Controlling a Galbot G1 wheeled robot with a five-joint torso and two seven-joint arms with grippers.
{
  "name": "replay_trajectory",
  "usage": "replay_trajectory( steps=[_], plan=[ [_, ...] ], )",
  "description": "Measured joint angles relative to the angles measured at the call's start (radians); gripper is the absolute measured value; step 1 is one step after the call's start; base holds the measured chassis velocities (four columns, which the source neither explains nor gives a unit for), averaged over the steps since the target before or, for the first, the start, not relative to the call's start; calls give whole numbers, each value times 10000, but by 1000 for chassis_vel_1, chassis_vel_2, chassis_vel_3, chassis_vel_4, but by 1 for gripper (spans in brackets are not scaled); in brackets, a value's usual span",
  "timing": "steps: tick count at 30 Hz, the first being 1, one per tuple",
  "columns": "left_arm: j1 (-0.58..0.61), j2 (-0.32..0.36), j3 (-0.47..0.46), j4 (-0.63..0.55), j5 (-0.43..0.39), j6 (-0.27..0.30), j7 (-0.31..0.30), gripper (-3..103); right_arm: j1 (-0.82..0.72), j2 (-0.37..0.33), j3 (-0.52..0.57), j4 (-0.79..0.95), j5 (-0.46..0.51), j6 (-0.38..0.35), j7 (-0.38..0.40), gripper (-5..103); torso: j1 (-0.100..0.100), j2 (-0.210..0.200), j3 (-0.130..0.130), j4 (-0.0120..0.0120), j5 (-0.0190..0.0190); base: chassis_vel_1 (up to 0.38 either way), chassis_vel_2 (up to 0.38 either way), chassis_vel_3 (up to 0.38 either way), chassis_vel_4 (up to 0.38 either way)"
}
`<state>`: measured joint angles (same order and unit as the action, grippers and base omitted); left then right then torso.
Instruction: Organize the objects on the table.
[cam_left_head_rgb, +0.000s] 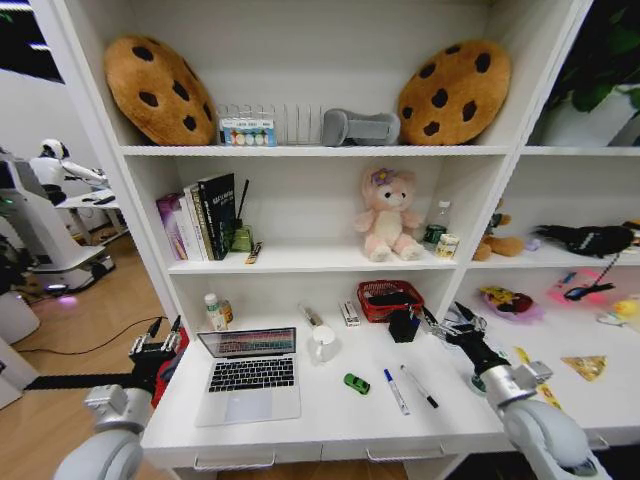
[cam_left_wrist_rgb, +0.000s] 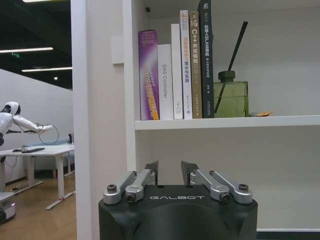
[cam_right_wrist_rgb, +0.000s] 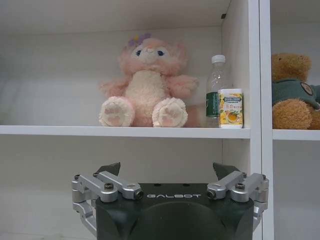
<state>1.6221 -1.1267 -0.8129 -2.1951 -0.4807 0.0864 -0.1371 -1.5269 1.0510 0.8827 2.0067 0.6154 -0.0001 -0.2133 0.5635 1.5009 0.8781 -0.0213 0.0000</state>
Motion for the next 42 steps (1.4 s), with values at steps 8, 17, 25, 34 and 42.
replay_trajectory(
  steps=[8,17,25,34,42],
  plan=[
    [-94,1290,263,133,-80,180,160,2,-468,493,81,129,-216,70,-42,100,0,-1,0,0,-3,0,0,0,0],
    [-450,4854,1086,-22,-626,392,232,0,-697,943,183,287,-267,126,5,100,2,-1,1,-2,0,0,0,0,0],
    [-846,7232,2587,86,-786,384,484,0,-888,1441,192,492,-345,151,40,100,2,-1,1,0,-4,0,0,0,0],
    [-999,9505,2366,247,-1901,194,796,0,-1084,1850,177,427,-408,339,45,100,2,-1,1,0,0,0,0,0,0],
    [-699,11092,1781,678,-2592,-117,1132,0,-899,1906,106,262,-379,354,48,100,2,-1,1,1,0,0,0,0,0]
  ],
)
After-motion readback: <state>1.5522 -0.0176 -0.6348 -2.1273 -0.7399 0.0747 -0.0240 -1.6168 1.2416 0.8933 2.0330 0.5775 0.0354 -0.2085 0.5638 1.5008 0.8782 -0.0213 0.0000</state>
